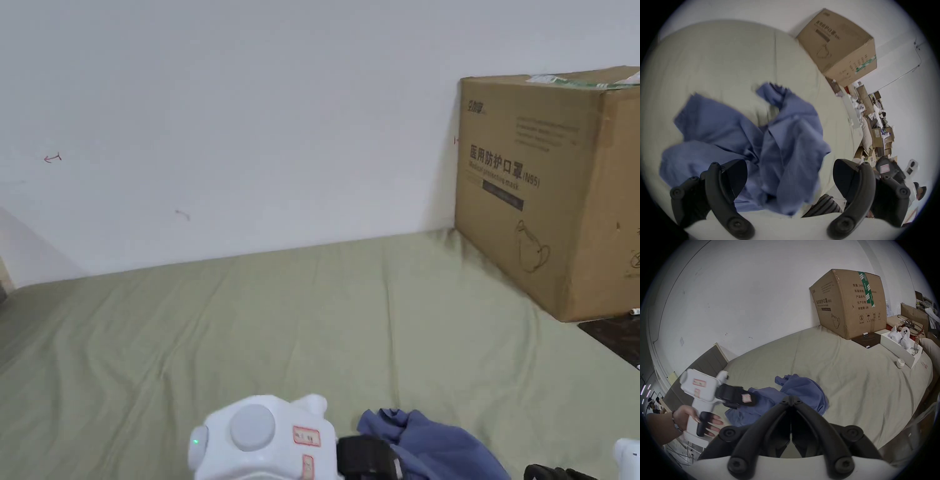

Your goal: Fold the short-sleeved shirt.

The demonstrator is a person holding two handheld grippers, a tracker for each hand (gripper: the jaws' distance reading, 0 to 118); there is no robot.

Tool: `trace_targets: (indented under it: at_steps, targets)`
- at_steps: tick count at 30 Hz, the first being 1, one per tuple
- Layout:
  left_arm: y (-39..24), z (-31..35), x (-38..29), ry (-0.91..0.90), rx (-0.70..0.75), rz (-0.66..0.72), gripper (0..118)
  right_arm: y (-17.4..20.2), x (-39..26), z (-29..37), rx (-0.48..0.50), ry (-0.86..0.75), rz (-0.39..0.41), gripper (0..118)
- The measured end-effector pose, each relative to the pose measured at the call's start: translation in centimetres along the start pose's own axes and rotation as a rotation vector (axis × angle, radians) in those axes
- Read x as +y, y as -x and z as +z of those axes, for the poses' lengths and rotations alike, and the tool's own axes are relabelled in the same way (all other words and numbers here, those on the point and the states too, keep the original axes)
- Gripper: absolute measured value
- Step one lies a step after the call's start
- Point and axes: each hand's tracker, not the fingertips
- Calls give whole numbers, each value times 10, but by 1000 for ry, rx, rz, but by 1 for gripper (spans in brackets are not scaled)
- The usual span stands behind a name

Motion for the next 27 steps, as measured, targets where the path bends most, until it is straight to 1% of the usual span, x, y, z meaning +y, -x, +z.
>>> trace_targets:
  at_steps: [2,4,5,7,8,9,10,12,14,15,16,19,26,27]
  targets:
    - [-4,43,8,-130,-15,-18,110,5,7,2,10,-16,0,0]
    - [-12,91,6,-334,-10,-82,110,12,17,7,29,-57,14,0]
    - [-17,118,0,-467,23,-139,110,18,23,11,45,-96,30,0]
    - [-23,158,-23,-685,108,-246,104,27,30,18,65,-170,59,0]
    - [-24,175,-39,-802,169,-299,97,32,32,22,71,-221,79,0]
    - [-25,186,-54,-887,220,-330,78,37,33,24,76,-266,97,0]
    - [-24,195,-72,-986,289,-347,56,43,32,28,73,-336,121,0]
    - [-21,200,-98,-1059,404,-347,0,54,29,32,25,-423,156,0]
    - [-16,200,-122,-1081,481,-336,1,62,25,35,19,-499,172,0]
    - [-14,200,-131,-1088,473,-318,1,64,22,37,23,-519,177,0]
    - [-11,197,-135,-1086,462,-303,0,67,20,38,20,-525,181,0]
    - [-8,192,-156,-1110,517,-249,0,73,16,39,-1,-529,190,0]
    - [-2,191,-152,-1107,534,-200,0,67,15,35,-4,-502,157,0]
    - [0,194,-144,-1105,481,-179,0,66,15,34,-9,-493,156,0]
